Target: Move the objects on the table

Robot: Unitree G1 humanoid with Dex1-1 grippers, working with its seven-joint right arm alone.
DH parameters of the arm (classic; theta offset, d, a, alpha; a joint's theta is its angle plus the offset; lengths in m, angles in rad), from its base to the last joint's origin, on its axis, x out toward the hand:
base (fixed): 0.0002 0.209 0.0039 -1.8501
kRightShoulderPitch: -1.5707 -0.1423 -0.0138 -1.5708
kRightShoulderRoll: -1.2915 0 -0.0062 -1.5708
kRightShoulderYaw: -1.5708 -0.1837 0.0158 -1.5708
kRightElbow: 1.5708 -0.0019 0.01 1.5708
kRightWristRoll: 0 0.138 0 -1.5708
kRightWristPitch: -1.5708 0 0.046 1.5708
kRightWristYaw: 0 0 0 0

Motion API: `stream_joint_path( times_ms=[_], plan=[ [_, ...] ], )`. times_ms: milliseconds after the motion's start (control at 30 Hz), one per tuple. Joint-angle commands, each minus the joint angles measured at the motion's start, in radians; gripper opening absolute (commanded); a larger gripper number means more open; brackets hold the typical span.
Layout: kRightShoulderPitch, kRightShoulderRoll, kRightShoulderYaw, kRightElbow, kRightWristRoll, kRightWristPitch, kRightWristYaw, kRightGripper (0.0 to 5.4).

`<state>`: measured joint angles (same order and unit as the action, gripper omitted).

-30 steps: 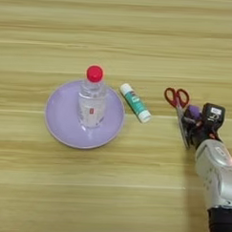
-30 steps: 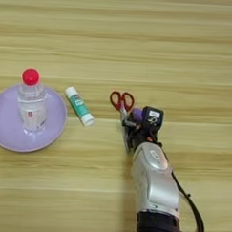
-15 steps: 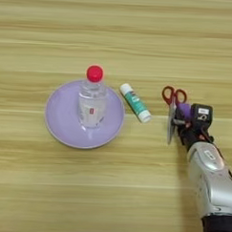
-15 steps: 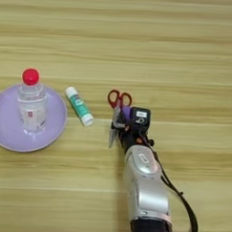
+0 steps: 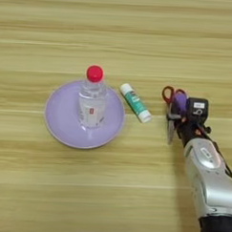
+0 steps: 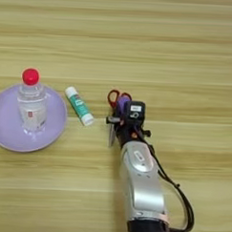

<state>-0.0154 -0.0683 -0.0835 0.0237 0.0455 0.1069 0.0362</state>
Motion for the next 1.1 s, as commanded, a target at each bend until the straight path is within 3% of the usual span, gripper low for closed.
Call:
stream_joint_path(
  times_ms=[33, 267, 567, 1100],
  plan=[
    [-0.044, 0.008, 0.018, -0.058, 0.018, -0.027, 0.023, 1.42],
    [-0.134, 0.015, -0.006, 0.004, 0.066, 0.044, 0.042, 1.42],
    [-0.233, -0.016, 0.001, 0.090, 0.055, 0.074, 0.059, 1.42],
    [-0.258, 0.003, 0.018, 0.244, 0.056, 0.079, 0.085, 1.42]
  ],
)
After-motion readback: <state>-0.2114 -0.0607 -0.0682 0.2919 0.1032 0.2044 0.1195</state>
